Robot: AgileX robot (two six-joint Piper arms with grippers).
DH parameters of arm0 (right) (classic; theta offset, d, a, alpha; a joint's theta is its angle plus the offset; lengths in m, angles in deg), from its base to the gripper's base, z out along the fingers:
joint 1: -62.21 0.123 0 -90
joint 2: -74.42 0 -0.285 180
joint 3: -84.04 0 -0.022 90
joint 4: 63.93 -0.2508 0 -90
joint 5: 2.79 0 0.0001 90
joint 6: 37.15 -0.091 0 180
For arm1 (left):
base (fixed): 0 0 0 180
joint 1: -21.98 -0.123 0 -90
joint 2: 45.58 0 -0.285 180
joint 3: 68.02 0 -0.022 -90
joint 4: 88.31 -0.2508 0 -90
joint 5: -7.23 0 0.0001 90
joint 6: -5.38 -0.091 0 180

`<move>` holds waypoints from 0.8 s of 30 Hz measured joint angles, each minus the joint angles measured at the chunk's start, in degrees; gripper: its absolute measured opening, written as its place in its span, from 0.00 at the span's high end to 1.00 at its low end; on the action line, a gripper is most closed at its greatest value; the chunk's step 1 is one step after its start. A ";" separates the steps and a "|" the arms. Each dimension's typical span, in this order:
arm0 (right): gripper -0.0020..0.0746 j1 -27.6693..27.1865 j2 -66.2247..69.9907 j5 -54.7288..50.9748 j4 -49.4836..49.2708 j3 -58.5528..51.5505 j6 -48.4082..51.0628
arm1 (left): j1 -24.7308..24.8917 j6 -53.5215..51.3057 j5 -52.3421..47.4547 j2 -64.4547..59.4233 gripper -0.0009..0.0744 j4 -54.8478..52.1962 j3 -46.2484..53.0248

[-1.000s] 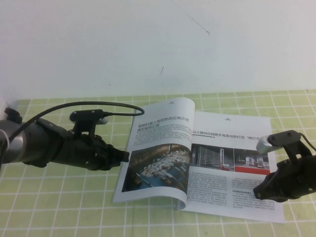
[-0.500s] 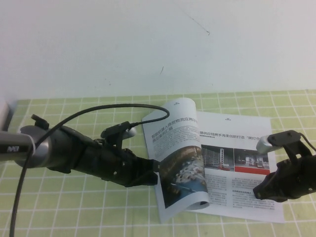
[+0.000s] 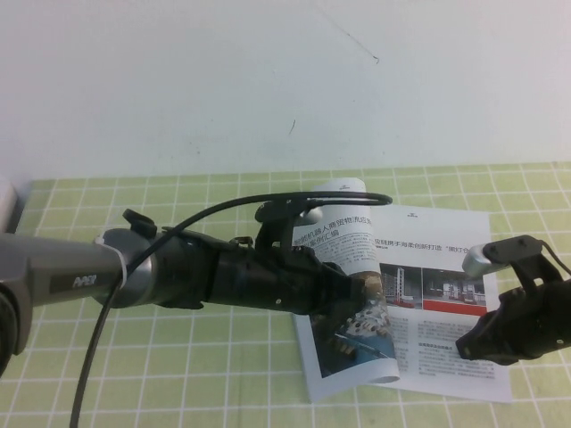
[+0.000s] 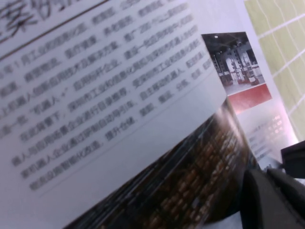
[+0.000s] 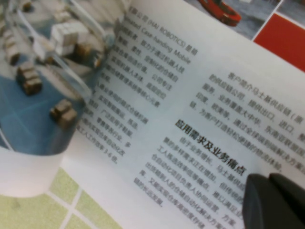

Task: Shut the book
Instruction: 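Close the open booklet and leave it lying on the table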

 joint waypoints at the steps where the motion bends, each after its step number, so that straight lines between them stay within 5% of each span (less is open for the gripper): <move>1: 0.98 0.00 0.04 -0.10 -0.04 0.00 0.00 | 0.52 -1.18 0.97 -0.13 0.99 0.25 -0.20; 12: 0.98 0.00 0.13 -0.33 -0.27 0.13 0.00 | -1.12 -3.39 -0.21 1.85 0.99 -2.09 -2.79; 24: 0.98 0.00 0.17 -0.44 -0.30 0.13 0.00 | -10.43 27.68 10.26 9.71 0.99 -46.15 -3.55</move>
